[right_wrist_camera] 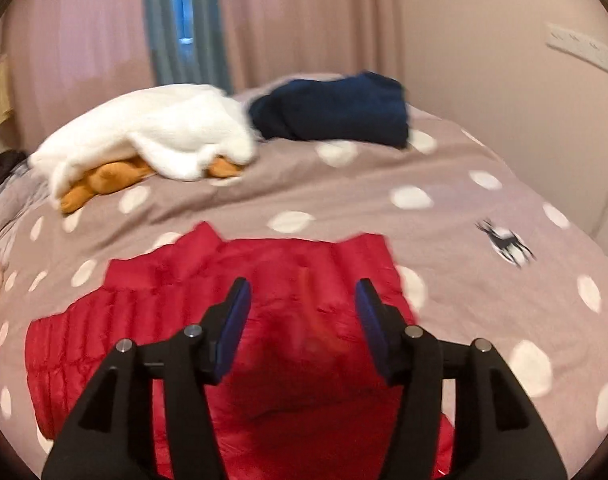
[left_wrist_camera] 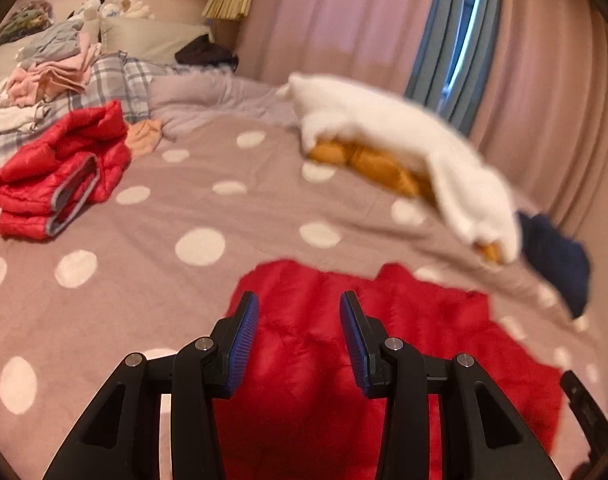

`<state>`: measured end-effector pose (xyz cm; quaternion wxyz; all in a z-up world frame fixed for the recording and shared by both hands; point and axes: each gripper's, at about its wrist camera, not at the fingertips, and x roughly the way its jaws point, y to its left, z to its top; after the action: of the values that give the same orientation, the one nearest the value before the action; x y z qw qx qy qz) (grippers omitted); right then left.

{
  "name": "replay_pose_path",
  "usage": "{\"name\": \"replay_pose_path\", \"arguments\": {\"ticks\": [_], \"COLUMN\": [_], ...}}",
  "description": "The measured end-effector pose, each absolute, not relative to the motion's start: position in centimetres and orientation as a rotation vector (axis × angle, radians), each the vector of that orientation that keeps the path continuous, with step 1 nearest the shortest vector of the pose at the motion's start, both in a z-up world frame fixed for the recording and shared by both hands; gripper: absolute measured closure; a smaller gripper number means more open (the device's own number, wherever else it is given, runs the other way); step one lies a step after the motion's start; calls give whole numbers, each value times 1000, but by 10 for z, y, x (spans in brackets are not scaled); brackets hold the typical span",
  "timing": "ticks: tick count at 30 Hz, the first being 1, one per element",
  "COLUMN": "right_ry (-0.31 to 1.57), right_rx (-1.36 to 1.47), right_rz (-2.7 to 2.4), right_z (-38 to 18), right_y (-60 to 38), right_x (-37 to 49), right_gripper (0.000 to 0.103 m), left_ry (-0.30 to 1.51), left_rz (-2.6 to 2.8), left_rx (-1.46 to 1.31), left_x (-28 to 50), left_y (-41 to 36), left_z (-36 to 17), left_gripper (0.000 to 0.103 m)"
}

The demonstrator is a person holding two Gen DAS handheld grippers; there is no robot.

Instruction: Fold large clothes

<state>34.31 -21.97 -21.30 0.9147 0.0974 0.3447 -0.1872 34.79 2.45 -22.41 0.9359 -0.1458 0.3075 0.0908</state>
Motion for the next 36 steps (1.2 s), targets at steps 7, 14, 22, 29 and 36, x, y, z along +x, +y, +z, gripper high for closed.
{"name": "replay_pose_path", "arguments": {"ticks": [7,14,22,29,36], "right_ry": [876,878,858,867,883], "right_rx": [80,22,96,54,151], "right_rz": [-421,-442,-411,-428,-353], "right_z": [-305,-305,-305,-305,-280], "right_y": [-210,-205,-213,-208,-222], "right_x": [373,380,374,376,356], "right_gripper": [84,82,82,82,81], "left_ry": [797,798,802,806,795], "left_rz": [197,185,185,193,37], "left_rx": [-124,-143,-136,-122,-79], "left_x": [384,381,386,386,349], "left_y": [-5,2,-3,-4,11], "left_z": [-307,-308,-310,-310,-269], "left_gripper": [62,61,61,60,60]}}
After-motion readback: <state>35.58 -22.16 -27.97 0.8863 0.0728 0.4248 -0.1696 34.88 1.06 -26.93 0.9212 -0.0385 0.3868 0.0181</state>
